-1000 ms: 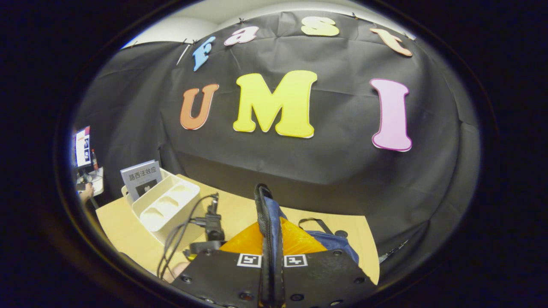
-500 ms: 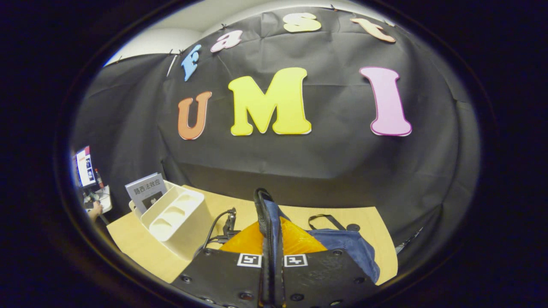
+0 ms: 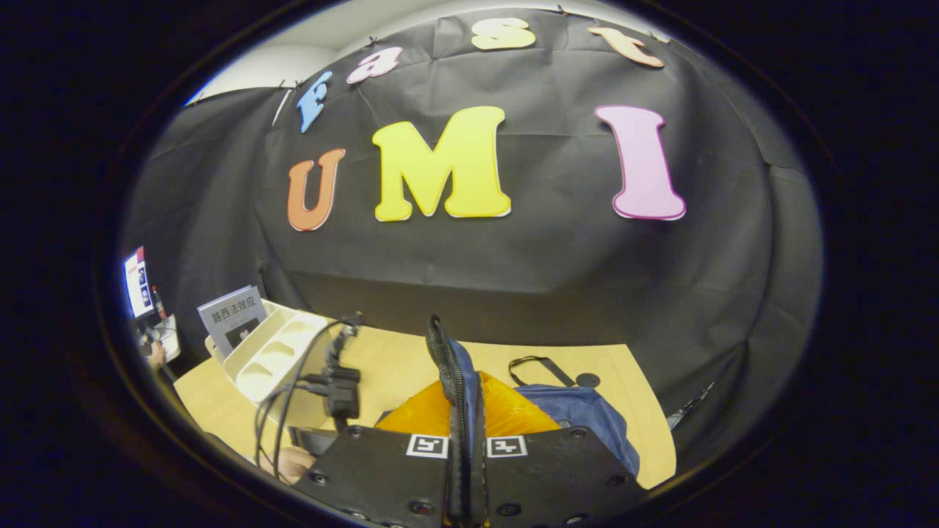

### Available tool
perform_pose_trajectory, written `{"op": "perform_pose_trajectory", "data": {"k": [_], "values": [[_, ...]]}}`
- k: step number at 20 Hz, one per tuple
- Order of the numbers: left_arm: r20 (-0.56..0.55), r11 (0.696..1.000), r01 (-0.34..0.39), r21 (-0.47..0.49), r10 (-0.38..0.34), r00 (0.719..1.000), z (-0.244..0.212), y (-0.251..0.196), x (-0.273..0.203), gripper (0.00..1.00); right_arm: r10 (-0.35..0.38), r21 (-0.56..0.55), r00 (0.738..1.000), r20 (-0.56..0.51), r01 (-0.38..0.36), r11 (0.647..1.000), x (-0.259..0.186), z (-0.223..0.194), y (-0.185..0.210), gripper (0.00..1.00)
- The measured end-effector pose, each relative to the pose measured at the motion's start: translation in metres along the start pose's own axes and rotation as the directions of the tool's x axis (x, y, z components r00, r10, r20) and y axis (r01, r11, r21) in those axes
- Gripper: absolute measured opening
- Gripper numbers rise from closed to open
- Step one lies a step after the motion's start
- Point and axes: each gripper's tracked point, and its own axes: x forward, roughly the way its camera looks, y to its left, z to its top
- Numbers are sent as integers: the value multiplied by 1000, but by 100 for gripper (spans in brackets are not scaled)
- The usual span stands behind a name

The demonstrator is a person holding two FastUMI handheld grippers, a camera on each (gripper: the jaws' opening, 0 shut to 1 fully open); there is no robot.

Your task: Open the schoolbag, grab two books from the bookshelf and put them into the schoolbag.

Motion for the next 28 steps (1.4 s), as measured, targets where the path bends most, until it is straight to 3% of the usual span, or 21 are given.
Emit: {"op": "perform_pose_trajectory", "data": {"k": [5,6,7,9,11,20,23,28], "values": [[183,976,-100,193,64,981,65,4,-66,81,-32,11,999,0,32,999,5,-8,-2,5],[214,966,-123,229,73,974,75,3,-80,94,-43,6,999,4,43,999,5,-10,-1,5],[242,956,-133,261,69,968,86,-1,-95,84,-52,-5,999,9,53,999,6,-11,1,4],[311,937,-173,304,74,948,107,-4,-126,87,-61,-24,998,19,61,998,4,-14,6,5],[382,916,-236,324,101,919,126,1,-153,100,-78,-23,996,47,80,997,2,-11,6,5],[508,833,-421,359,203,837,180,35,-249,98,-105,2,991,78,105,994,-11,-19,3,5],[504,813,-491,314,296,812,202,58,-281,98,-97,-6,993,61,97,995,-12,-27,1,5],[475,726,-596,342,414,777,249,85,-332,98,-87,2,994,60,88,996,-14,-35,0,5]]}}
